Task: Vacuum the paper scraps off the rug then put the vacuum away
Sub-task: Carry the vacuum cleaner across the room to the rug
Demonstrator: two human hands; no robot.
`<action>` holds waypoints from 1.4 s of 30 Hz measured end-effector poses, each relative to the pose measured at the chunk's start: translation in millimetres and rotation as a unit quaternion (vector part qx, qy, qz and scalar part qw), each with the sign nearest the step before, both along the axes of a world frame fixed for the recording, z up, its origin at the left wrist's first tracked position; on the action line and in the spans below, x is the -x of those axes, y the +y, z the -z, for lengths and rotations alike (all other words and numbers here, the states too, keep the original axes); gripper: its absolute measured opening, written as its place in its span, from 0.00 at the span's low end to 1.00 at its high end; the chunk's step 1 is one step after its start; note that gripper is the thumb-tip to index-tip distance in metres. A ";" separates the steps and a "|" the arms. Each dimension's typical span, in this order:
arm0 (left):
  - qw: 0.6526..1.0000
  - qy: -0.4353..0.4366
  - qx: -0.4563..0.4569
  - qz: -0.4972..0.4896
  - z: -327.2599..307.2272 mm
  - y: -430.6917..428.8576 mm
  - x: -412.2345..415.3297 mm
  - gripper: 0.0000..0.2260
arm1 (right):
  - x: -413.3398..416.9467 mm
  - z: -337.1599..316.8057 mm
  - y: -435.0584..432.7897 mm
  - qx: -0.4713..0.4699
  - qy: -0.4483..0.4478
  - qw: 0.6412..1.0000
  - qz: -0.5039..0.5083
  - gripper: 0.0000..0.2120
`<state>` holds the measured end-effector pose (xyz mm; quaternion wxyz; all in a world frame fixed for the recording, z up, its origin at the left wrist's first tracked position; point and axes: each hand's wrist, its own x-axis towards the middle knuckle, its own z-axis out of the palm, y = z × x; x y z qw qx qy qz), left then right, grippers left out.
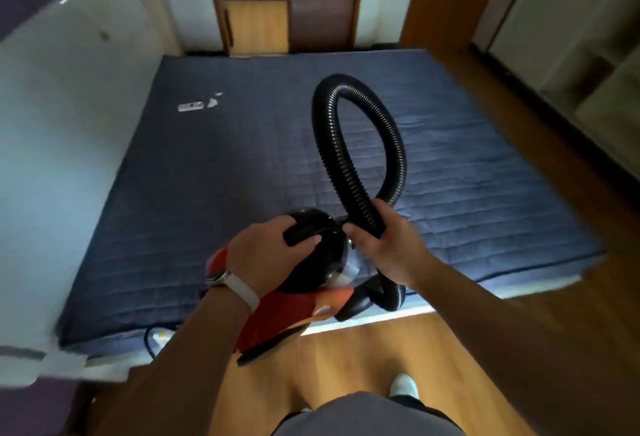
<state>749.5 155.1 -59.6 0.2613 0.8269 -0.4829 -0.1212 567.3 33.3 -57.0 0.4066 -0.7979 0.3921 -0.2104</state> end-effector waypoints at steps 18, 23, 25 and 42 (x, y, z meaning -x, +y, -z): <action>0.969 -0.055 0.064 0.231 -18.5 -111.5 253.7 0.20 | 292.0 -9.8 -7.2 0.094 -0.073 0.961 0.248 0.10; 0.961 -0.077 0.089 0.251 -26.4 -130.2 349.1 0.19 | 385.8 -11.5 -14.5 0.115 -0.086 0.950 0.278 0.09; 0.958 -0.073 0.097 0.260 -28.9 -136.8 387.1 0.19 | 421.2 -13.1 -18.5 0.125 -0.097 0.946 0.284 0.10; 0.893 -0.104 0.112 0.423 -24.6 -239.8 587.6 0.24 | 620.4 5.4 -48.6 0.162 -0.063 0.896 0.410 0.12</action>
